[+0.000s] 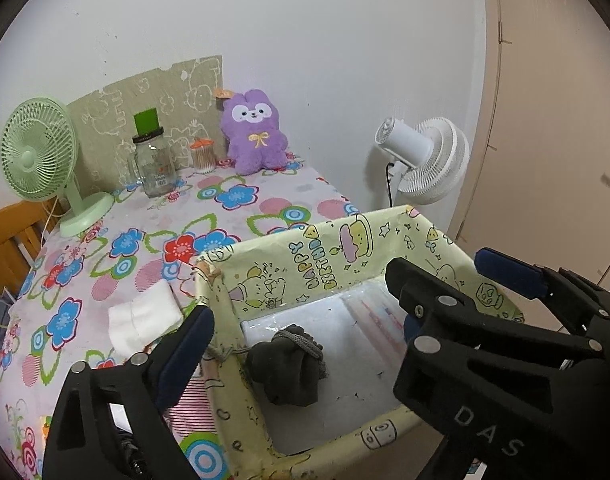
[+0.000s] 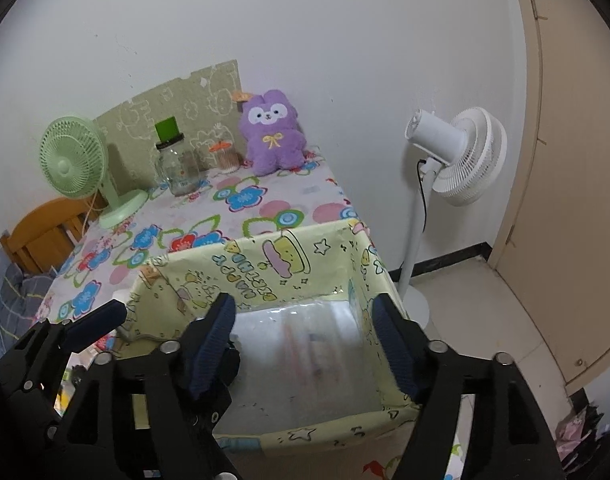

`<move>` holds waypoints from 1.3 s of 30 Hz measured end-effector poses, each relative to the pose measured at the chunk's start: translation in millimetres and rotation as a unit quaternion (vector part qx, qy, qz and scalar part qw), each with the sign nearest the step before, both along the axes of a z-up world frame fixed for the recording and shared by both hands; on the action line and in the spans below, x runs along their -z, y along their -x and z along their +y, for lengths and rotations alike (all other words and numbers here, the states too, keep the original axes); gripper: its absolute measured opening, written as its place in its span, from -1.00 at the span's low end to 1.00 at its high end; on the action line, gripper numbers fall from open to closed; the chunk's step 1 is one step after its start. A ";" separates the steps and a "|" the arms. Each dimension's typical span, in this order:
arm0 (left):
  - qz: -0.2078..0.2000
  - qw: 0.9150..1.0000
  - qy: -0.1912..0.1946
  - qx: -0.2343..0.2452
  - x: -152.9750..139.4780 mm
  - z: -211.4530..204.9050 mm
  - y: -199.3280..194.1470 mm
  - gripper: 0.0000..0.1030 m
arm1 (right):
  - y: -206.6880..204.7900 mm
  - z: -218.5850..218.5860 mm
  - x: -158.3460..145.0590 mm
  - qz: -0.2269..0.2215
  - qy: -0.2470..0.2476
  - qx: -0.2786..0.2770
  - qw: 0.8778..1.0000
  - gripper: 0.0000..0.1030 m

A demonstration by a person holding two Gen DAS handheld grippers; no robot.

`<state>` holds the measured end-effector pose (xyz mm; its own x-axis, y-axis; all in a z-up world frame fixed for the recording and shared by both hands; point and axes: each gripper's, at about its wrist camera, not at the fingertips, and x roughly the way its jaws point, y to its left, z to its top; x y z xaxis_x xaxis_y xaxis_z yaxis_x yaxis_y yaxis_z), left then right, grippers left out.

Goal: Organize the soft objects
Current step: 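Open the left tool dropping the sock into the box while the right tool releases the zip bag there, then withdraw both tools from the box back toward the remaining table items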

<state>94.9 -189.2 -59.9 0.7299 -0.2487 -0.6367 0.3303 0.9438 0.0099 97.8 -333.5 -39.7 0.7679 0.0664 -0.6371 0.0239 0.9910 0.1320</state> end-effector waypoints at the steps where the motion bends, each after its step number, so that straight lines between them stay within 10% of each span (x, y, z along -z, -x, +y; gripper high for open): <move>1: -0.002 1.000 0.001 0.000 -1.5 1.1 1.3 0.93 | 1.9 1.5 -2.4 -0.003 0.001 -0.001 1.000 0.52; 19: -0.035 0.999 0.018 0.014 -29.3 25.5 29.0 0.99 | 35.7 27.5 -36.6 -0.060 0.015 0.010 0.998 1.00; 39: -0.079 0.997 0.010 -0.001 -43.8 69.9 60.7 0.99 | 67.3 73.9 -50.8 -0.087 0.008 -0.021 0.996 1.00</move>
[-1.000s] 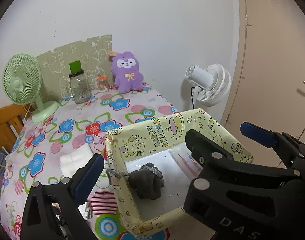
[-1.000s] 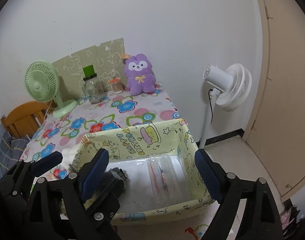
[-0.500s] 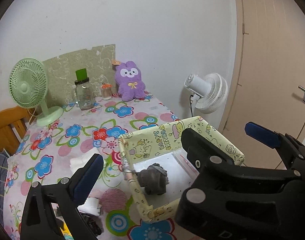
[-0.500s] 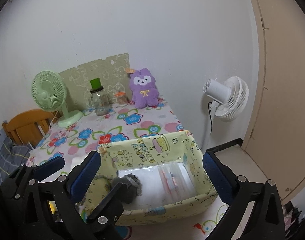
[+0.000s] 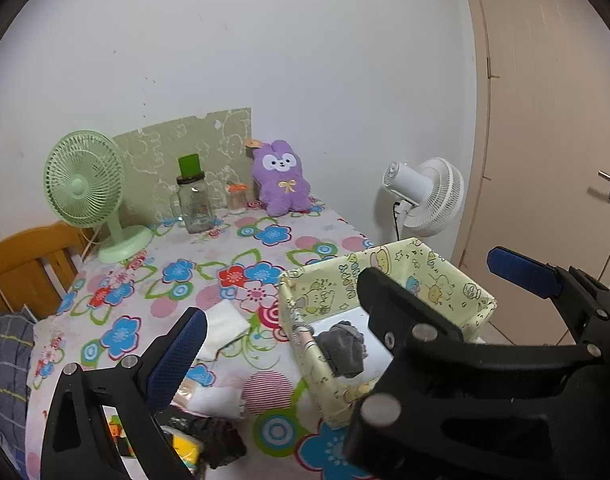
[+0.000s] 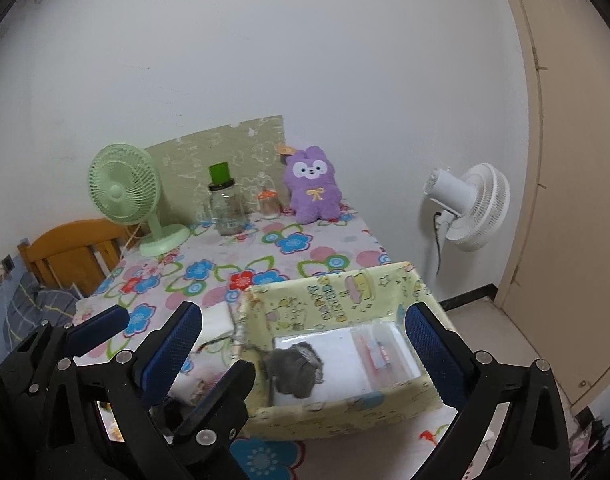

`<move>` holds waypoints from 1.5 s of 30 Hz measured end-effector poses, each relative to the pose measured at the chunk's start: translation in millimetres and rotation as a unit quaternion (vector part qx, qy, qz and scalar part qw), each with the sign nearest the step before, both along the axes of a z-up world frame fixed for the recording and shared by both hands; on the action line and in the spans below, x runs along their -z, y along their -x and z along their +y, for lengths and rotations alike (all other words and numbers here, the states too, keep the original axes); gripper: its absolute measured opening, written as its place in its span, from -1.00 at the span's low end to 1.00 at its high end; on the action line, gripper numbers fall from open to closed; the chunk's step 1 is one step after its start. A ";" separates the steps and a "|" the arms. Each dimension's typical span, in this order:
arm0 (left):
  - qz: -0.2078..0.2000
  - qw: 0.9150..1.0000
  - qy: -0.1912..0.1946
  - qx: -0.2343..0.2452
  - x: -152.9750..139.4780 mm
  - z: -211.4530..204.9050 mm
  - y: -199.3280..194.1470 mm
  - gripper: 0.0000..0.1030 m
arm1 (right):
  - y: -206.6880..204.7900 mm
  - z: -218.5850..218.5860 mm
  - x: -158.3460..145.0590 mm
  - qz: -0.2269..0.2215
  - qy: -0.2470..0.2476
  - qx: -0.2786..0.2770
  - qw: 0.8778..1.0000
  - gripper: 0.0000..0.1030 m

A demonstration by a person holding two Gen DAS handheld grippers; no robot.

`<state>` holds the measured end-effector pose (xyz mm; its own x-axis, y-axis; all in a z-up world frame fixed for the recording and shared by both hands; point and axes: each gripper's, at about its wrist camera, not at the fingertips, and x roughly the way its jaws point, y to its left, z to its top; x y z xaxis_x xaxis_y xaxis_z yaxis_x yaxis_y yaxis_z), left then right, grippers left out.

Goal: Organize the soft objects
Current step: 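Withdraw both tools from the box back toward the remaining table items, then grasp the yellow cartoon snack bag with the left tool while the right tool grasps the black cloth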

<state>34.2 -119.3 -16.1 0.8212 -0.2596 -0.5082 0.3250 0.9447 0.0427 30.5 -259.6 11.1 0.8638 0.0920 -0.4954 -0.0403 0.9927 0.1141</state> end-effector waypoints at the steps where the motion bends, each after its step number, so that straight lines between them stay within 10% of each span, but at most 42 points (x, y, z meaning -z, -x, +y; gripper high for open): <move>1: -0.002 1.000 -0.001 -0.001 0.6 1.6 1.7 0.99 | 2.3 2.4 0.7 0.001 0.002 -0.003 1.000 1.00; 45: 0.011 0.997 -0.001 -0.074 64.9 101.0 27.7 0.95 | 23.1 108.6 66.6 0.015 0.007 -0.083 0.996 0.99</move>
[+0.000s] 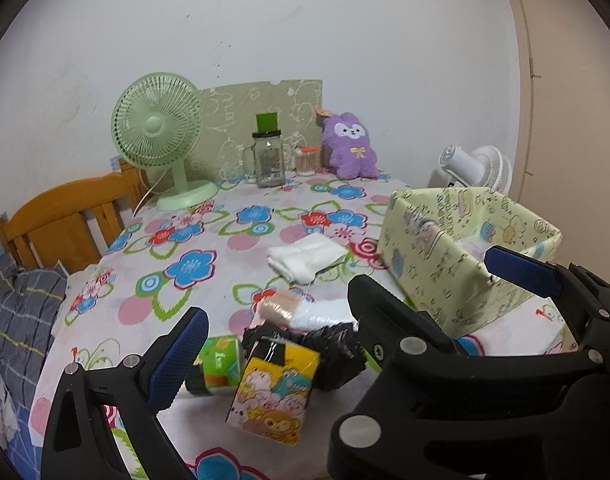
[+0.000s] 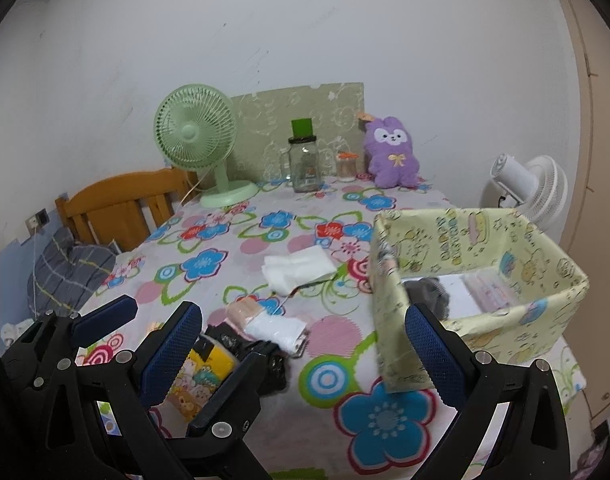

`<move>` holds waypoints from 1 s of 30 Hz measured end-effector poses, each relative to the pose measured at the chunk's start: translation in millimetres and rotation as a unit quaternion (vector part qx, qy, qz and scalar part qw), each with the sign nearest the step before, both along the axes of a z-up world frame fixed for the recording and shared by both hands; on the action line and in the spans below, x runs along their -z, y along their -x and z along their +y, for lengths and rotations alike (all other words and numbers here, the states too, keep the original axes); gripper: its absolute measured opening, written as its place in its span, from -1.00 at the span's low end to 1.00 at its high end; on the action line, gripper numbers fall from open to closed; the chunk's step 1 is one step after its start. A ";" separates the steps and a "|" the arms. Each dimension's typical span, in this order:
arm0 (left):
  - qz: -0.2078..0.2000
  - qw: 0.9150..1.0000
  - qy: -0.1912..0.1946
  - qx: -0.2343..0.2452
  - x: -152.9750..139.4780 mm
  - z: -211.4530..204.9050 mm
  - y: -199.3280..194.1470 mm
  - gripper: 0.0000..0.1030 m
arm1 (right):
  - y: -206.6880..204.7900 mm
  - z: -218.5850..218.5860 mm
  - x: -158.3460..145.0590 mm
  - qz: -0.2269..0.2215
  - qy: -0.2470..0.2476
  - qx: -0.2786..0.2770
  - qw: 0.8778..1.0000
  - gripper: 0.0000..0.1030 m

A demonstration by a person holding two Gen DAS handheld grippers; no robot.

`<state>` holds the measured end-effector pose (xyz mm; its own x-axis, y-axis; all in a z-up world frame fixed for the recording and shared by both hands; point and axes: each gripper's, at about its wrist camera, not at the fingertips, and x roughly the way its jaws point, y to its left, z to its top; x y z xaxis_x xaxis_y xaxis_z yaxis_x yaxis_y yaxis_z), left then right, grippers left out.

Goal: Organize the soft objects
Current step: 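Grasp the yellow cartoon snack bag with the left tool while the right tool grasps the black cloth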

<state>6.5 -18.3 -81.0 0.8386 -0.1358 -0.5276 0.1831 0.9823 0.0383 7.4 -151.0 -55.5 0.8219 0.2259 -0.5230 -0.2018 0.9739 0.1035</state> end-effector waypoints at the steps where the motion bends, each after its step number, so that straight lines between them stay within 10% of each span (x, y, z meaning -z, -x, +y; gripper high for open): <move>1: 0.001 1.000 0.000 0.000 1.0 1.1 -0.3 0.95 | 0.0 1.9 1.4 -0.001 0.002 0.000 1.000 0.99; 18: 0.050 0.998 0.021 -0.026 37.7 29.0 -11.5 0.88 | -11.2 29.2 31.2 0.028 0.021 -0.004 0.999 0.90; 30: 0.100 0.994 0.029 -0.022 58.2 29.6 -24.7 0.29 | -24.6 31.9 48.3 0.062 0.031 0.004 0.998 0.75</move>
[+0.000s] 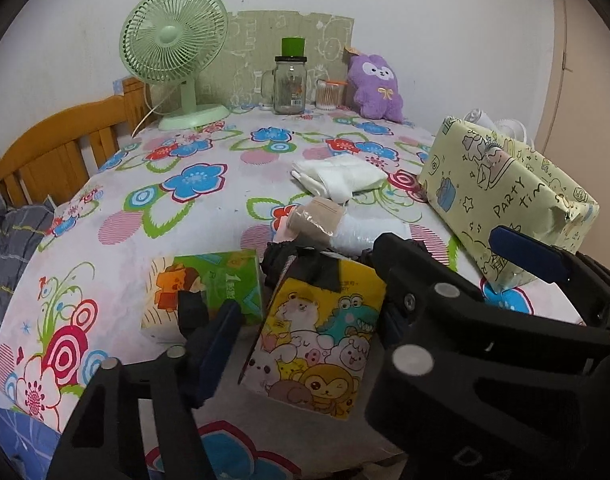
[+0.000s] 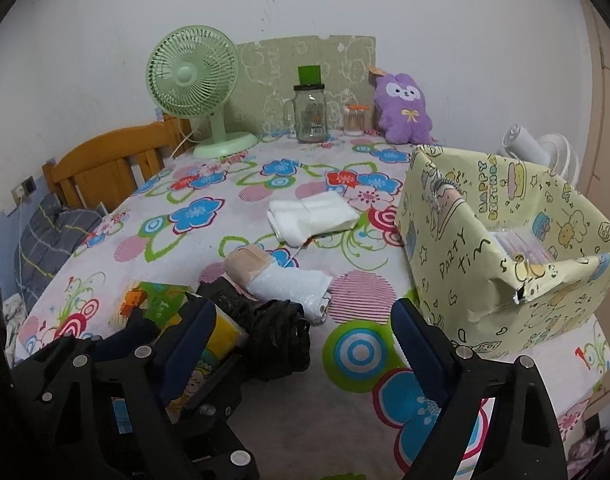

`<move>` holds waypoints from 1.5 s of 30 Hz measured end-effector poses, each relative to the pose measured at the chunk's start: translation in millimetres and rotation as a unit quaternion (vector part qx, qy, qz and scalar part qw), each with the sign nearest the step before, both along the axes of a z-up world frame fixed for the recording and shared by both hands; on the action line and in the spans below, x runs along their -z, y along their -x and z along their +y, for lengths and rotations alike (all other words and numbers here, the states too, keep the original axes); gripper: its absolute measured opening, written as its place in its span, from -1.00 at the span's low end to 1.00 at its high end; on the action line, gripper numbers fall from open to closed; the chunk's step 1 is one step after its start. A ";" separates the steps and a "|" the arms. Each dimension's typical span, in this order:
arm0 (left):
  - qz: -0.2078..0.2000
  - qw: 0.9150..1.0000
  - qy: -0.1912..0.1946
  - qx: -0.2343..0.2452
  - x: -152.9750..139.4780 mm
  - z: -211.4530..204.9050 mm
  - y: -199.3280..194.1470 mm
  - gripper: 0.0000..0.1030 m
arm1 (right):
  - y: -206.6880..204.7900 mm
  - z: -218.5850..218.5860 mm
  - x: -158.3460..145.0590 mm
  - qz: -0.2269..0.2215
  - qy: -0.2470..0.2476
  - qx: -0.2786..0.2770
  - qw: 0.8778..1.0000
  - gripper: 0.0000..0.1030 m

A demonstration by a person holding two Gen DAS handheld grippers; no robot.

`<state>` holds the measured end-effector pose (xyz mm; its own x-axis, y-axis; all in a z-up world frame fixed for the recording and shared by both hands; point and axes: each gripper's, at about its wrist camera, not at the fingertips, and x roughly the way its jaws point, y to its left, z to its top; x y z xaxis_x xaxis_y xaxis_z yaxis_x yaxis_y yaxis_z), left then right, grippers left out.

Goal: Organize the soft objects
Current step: 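Grasp the yellow cartoon snack bag with the left tool while the right tool grasps the black cloth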

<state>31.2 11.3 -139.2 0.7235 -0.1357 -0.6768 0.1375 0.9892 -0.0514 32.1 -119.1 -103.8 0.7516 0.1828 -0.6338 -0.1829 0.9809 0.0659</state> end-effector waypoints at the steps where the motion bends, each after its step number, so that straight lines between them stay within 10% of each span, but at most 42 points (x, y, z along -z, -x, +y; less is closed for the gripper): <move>1: 0.000 1.000 0.002 -0.002 -0.1 0.2 -0.4 0.19 | -0.6 0.3 0.4 0.001 0.000 -0.001 1.000 0.74; 17: -0.003 1.000 -0.007 -0.027 2.2 10.0 -7.4 -0.02 | -18.9 15.0 19.2 0.049 -0.010 -0.021 0.999 0.31; 30: -0.003 1.000 -0.007 -0.026 1.1 9.0 -9.9 -0.08 | -21.4 15.5 18.1 0.052 -0.009 -0.020 0.998 -0.52; 45: -0.037 0.999 -0.009 -0.026 -31.0 -1.1 -2.5 -0.11 | -15.5 4.5 -14.7 0.016 -0.024 -0.016 0.999 -0.55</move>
<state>33.8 10.2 -108.2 0.7777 -0.0844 -0.6230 0.0880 0.9958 -0.0251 47.6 -114.6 -89.0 0.7241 0.2373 -0.6475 -0.2118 0.9701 0.1187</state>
